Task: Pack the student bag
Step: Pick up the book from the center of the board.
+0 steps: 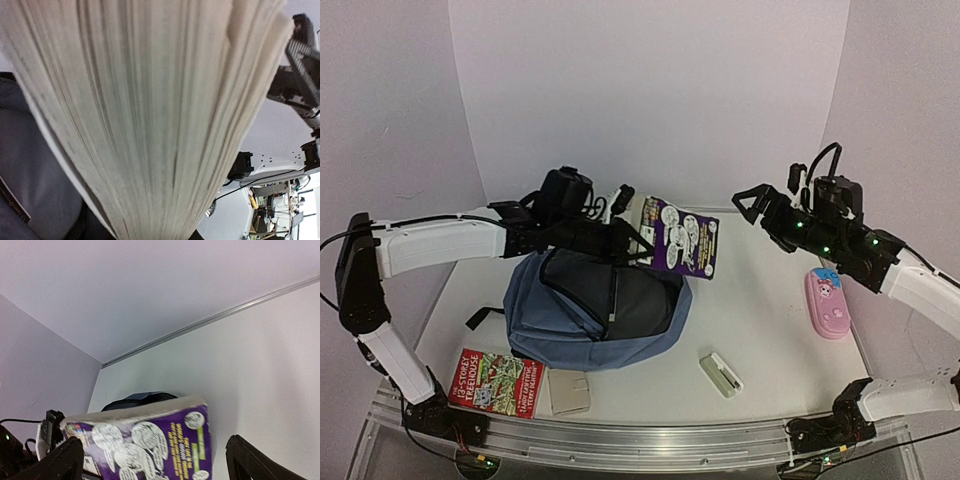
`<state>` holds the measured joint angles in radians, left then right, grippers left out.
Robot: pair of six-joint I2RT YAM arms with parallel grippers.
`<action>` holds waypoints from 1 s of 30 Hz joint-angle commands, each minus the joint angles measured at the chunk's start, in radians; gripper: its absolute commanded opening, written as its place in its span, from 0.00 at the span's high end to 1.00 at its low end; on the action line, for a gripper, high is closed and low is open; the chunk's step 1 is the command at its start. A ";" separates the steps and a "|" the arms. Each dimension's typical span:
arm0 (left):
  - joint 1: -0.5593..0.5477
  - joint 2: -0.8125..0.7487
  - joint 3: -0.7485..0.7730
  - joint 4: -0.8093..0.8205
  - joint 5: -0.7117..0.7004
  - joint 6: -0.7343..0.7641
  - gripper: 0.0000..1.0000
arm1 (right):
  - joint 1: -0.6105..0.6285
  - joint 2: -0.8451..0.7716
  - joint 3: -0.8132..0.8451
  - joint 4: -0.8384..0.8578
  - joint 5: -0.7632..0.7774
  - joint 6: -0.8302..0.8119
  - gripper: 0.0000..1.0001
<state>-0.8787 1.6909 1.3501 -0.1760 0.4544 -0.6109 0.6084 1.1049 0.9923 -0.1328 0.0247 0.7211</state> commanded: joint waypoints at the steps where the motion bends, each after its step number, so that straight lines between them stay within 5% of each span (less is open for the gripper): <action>1: 0.048 -0.187 -0.052 0.158 0.114 -0.035 1.00 | -0.029 -0.059 -0.068 0.118 -0.254 -0.074 0.02; 8: 0.071 -0.328 -0.105 0.272 0.191 -0.106 1.00 | -0.061 -0.096 -0.194 0.442 -0.570 0.014 0.02; 19: 0.075 -0.349 -0.123 0.411 0.378 -0.200 1.00 | -0.061 0.001 -0.170 0.634 -0.831 0.103 0.02; 24: 0.075 -0.322 -0.121 0.441 0.440 -0.222 1.00 | -0.062 0.009 -0.155 0.666 -0.855 0.133 0.04; 30: 0.075 -0.289 -0.109 0.434 0.486 -0.239 1.00 | -0.062 -0.004 -0.172 0.775 -0.860 0.212 0.19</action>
<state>-0.8059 1.3978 1.2137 0.1337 0.8696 -0.8365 0.5495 1.1145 0.7952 0.5009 -0.8035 0.8726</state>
